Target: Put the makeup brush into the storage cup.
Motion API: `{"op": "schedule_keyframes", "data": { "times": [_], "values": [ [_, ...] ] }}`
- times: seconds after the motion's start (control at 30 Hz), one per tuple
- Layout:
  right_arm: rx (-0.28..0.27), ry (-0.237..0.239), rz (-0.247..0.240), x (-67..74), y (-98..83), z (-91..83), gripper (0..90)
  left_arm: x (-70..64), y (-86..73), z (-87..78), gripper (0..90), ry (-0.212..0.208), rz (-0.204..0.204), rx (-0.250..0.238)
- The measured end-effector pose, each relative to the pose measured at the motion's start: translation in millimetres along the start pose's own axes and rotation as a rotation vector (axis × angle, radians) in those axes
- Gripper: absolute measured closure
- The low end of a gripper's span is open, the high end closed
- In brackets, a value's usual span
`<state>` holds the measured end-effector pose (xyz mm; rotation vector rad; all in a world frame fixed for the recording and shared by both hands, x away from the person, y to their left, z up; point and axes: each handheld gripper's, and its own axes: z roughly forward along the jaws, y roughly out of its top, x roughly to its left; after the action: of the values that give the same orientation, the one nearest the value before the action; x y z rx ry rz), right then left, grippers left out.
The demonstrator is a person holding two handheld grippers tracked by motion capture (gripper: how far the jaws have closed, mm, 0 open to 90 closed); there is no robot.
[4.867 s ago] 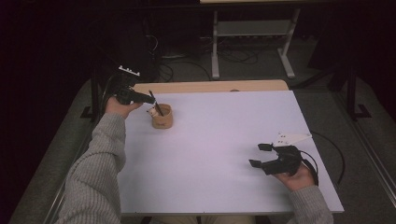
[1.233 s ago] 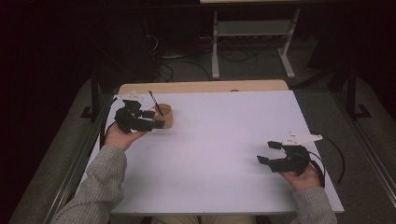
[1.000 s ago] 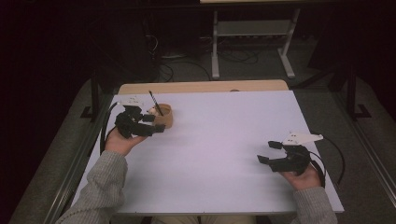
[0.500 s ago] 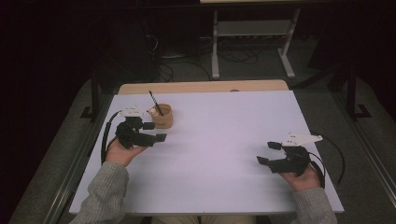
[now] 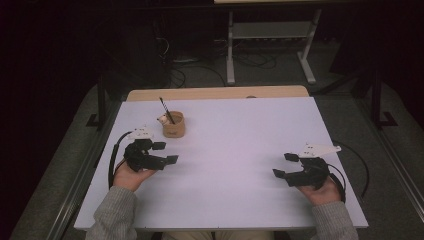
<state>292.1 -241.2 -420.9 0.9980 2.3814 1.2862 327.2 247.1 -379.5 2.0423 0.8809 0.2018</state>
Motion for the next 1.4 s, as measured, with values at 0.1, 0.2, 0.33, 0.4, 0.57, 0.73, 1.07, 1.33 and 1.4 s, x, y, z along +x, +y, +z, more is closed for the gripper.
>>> {"op": "schedule_keyframes", "data": {
  "times": [0.1, 0.2, 0.33, 0.4, 0.57, 0.73, 1.07, 1.33, 1.4],
  "values": [
    [-0.002, 0.003, 0.001, 0.2, -0.3, 0.4, 24.4, -3.4, -6.0, -1.4, 22.8, 0.008, 0.008, -0.01],
    [-0.002, 0.004, 0.003, -0.8, -0.8, 0.3, 24.2, -4.8, -8.7, -1.4, 22.6, 0.007, 0.01, -0.018],
    [-0.002, 0.002, 0.003, -1.0, -1.0, 0.6, 24.0, -7.9, -13.2, -1.0, 22.1, 0.014, 0.012, -0.021],
    [-0.002, 0.002, 0.003, -1.0, -1.1, 0.7, 24.0, -9.2, -14.9, -1.2, 22.0, 0.016, 0.017, -0.016],
    [-0.002, 0.002, 0.005, -1.3, -1.5, 0.8, 23.6, -12.8, -21.4, -3.3, 21.0, 0.021, 0.023, -0.036],
    [-0.003, 0.002, -0.004, -0.9, -1.6, 1.7, 23.1, -17.0, -30.6, -2.7, 20.6, 0.03, 0.036, -0.026],
    [0.004, 0.005, 0.008, 0.9, -2.0, 2.6, 22.0, -15.6, -44.1, -6.6, 19.5, 0.046, 0.019, -0.038],
    [0.002, 0.006, 0.002, 1.1, -2.7, 3.1, 21.5, -16.8, -48.1, -8.2, 19.4, 0.049, 0.013, -0.057],
    [0.001, 0.007, 0.0, 1.1, -3.0, 3.5, 21.2, -18.3, -48.6, -8.3, 19.3, 0.05, 0.02, -0.06]
  ]
}}
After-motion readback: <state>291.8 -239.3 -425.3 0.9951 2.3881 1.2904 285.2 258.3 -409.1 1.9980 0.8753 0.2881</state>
